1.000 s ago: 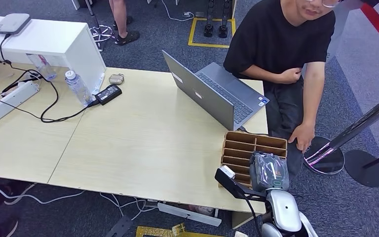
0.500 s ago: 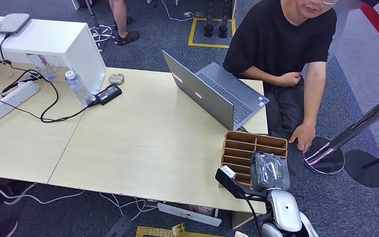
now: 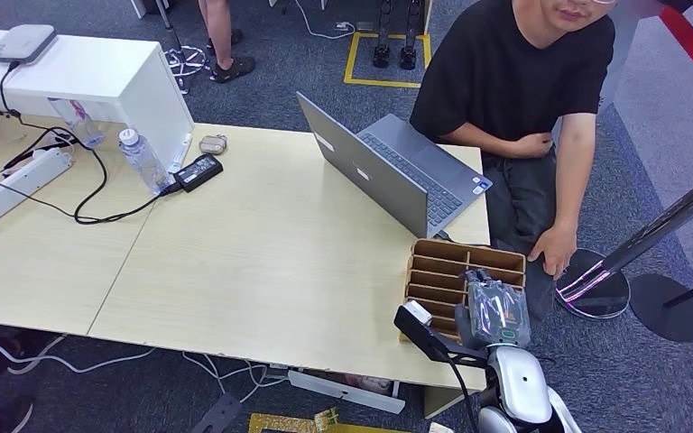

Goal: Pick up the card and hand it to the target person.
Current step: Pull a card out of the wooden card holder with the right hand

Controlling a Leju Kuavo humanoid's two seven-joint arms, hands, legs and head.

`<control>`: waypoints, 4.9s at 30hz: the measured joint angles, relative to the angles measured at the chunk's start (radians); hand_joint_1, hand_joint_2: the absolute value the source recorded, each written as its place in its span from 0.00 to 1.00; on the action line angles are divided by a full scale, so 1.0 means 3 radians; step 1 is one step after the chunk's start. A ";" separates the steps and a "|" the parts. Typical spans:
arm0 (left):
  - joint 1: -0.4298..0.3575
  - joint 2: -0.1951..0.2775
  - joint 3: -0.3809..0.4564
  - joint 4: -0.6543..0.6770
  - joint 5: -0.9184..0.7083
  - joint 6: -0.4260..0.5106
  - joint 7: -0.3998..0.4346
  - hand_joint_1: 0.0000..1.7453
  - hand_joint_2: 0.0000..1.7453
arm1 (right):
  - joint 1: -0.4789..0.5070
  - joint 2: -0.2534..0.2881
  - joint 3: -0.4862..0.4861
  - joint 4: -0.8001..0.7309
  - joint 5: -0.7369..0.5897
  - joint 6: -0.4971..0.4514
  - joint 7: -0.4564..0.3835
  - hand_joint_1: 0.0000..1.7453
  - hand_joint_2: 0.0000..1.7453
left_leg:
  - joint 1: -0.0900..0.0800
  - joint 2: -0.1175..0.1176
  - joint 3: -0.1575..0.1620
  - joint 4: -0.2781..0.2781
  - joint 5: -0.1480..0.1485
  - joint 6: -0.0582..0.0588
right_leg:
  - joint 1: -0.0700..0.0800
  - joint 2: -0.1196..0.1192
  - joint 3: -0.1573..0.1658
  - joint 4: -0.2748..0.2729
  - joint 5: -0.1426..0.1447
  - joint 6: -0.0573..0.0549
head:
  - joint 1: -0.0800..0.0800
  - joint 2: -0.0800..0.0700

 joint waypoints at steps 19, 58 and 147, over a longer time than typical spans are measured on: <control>0.0011 0.0000 0.0000 0.0000 0.0002 0.0000 0.0022 0.00 0.00 | 0.0016 -0.0001 -0.0002 -0.0050 0.0059 -0.0071 0.0038 0.48 1.00 | 0.0000 0.0000 0.0000 0.0000 0.0000 0.0000 | 0.0000 0.0000 0.0000 0.0000 0.0000 0.0000 | 0.0001 0.0000; 0.0013 -0.0001 0.0000 0.0000 -0.0018 -0.0011 0.0034 0.00 0.00 | 0.0093 -0.0027 -0.0162 -0.0097 0.0114 0.0045 0.0127 0.53 1.00 | 0.0000 0.0001 0.0000 0.0000 0.0000 0.0000 | 0.0000 0.0001 -0.0001 0.0000 0.0000 0.0000 | 0.0000 0.0000; 0.0014 0.0000 0.0000 0.0000 -0.0022 -0.0033 0.0056 0.00 0.00 | 0.0153 -0.0062 -0.0338 -0.0319 0.0162 0.0026 0.0242 0.45 1.00 | 0.0000 0.0001 0.0001 0.0000 0.0000 0.0000 | 0.0000 0.0001 0.0000 0.0000 0.0000 0.0000 | 0.0000 0.0000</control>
